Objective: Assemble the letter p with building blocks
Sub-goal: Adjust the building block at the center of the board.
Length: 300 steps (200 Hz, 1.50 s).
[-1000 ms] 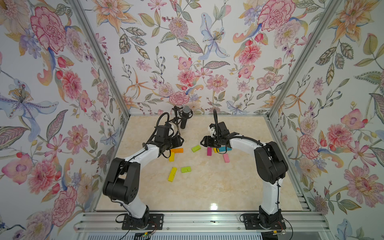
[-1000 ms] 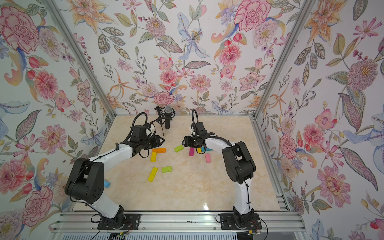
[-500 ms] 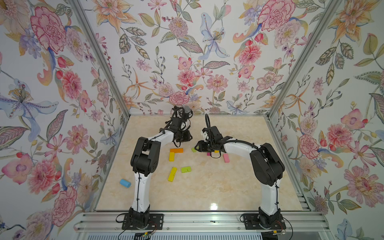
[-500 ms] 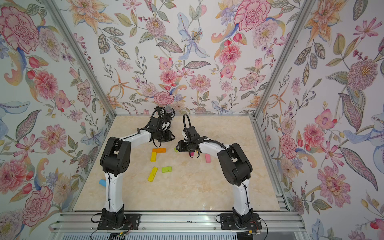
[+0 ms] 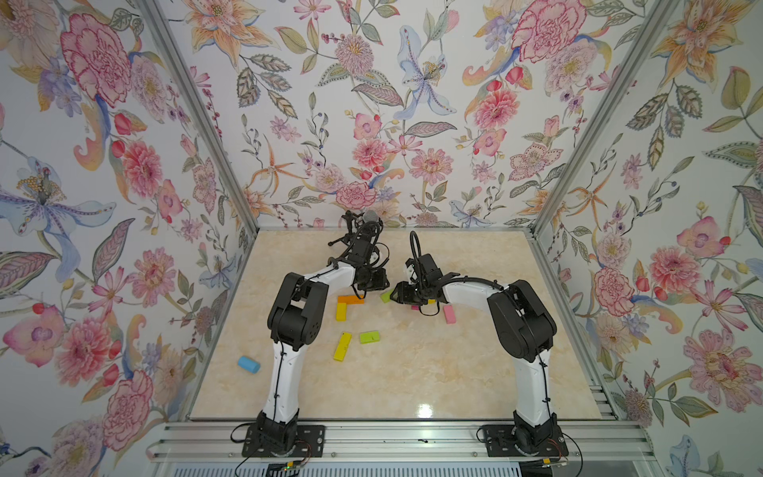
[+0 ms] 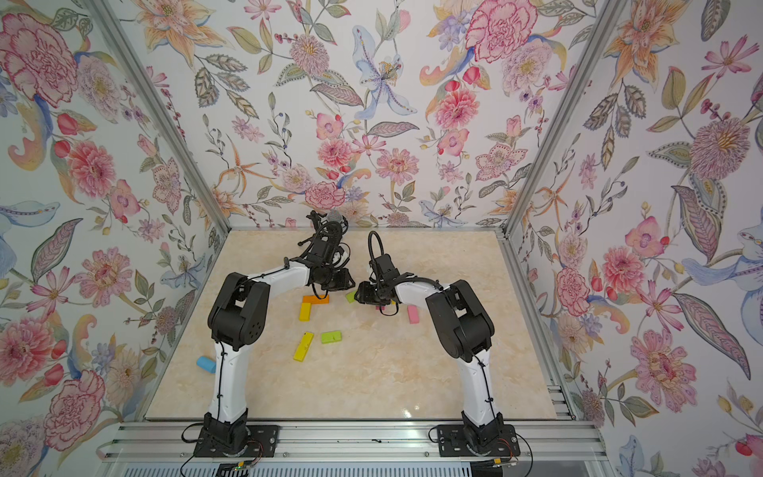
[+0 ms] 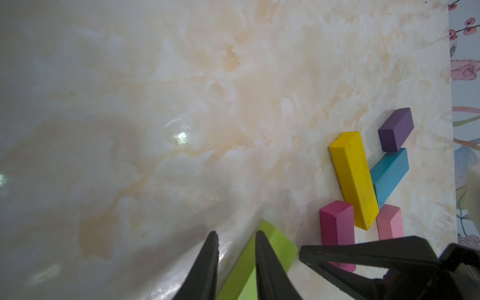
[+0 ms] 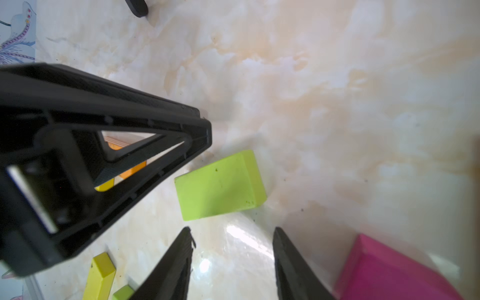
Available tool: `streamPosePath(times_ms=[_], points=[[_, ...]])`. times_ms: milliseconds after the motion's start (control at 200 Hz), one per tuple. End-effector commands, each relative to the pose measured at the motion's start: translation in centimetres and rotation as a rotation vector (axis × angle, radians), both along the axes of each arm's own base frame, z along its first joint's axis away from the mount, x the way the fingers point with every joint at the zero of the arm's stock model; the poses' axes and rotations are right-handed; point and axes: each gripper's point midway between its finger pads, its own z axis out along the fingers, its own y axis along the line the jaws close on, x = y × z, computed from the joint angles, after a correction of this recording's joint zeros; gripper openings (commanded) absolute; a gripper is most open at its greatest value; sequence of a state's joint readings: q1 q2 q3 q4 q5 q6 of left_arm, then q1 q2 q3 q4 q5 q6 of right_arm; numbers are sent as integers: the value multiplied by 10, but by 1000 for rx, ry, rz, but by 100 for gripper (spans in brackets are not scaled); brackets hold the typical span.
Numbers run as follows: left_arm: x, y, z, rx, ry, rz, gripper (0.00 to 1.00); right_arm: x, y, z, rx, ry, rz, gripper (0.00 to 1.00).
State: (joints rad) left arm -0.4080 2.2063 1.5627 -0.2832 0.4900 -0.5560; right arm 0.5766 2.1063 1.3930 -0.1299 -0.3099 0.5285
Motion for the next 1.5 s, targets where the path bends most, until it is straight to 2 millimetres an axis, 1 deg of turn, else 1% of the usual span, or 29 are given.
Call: streamPosePath(times_ms=[0, 205, 305, 440, 585, 761, 896, 1056, 1131, 1311, 1496], points=[[-17, 4, -15, 58, 28, -16, 29, -1, 3, -15, -4, 41, 2, 50], [-40, 16, -17, 117, 47, -13, 26, -2, 8, -15, 2, 40, 16, 50], [-48, 21, -16, 120, 55, -6, 21, -3, 10, -15, 11, 40, 23, 49], [-60, 21, -10, 97, 50, 2, 19, -9, 13, -14, 25, 51, 37, 47], [-74, 14, -7, 61, 53, -19, 17, -19, 13, -17, 34, 67, 49, 47], [-81, 4, -5, 40, 49, -38, 17, -26, 15, -18, 53, 79, 65, 46], [-89, 5, -2, 34, 45, -24, 16, -33, 12, -18, 52, 83, 61, 45], [-100, 3, 2, 22, 39, -19, 16, -42, 12, -18, 65, 94, 68, 44], [-103, 5, 2, 31, 41, -15, 15, -48, 12, -20, 63, 102, 74, 45], [-111, 10, 8, 30, 29, 4, 15, -63, 10, -23, 66, 118, 82, 45], [-114, 15, 11, 38, 15, 19, 14, -67, 15, -28, 66, 128, 88, 45]])
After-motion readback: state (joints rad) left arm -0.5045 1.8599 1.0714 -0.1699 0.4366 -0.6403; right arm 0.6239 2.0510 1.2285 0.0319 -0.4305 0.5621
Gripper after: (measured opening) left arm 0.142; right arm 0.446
